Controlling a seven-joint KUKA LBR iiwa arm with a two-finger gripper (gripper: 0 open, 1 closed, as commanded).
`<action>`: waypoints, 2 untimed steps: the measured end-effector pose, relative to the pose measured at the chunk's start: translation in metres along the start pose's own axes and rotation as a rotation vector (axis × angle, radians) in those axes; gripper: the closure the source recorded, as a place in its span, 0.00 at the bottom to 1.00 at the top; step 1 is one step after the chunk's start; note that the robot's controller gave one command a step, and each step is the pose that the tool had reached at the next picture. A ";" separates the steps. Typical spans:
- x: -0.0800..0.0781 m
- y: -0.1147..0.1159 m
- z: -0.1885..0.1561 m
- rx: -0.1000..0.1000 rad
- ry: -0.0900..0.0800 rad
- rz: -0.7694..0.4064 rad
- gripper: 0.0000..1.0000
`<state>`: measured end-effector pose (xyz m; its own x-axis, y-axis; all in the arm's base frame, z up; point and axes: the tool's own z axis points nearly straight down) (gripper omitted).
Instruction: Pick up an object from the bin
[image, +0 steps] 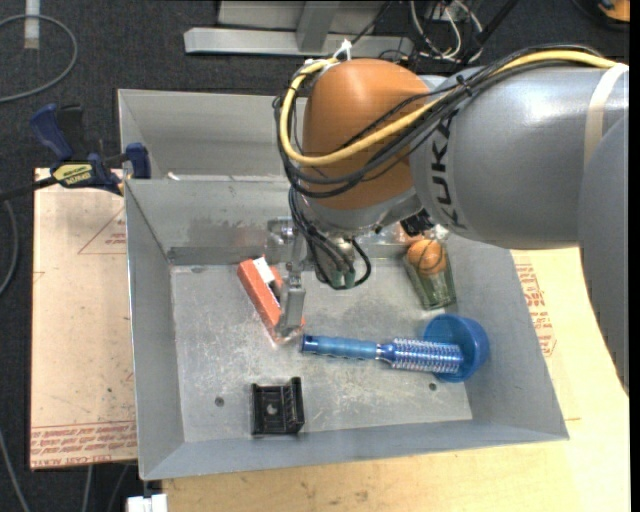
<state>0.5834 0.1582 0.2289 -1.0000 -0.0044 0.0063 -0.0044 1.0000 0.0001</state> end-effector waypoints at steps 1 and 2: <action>-0.001 -0.001 -0.005 -0.001 -0.008 0.004 0.00; -0.019 -0.026 0.056 -0.003 -0.011 0.061 0.00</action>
Offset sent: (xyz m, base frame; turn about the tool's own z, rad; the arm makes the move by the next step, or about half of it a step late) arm 0.0415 -0.0672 -0.1589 0.1548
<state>0.6017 0.1325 0.1729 -0.9984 0.0562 -0.0045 0.0562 0.9984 0.0029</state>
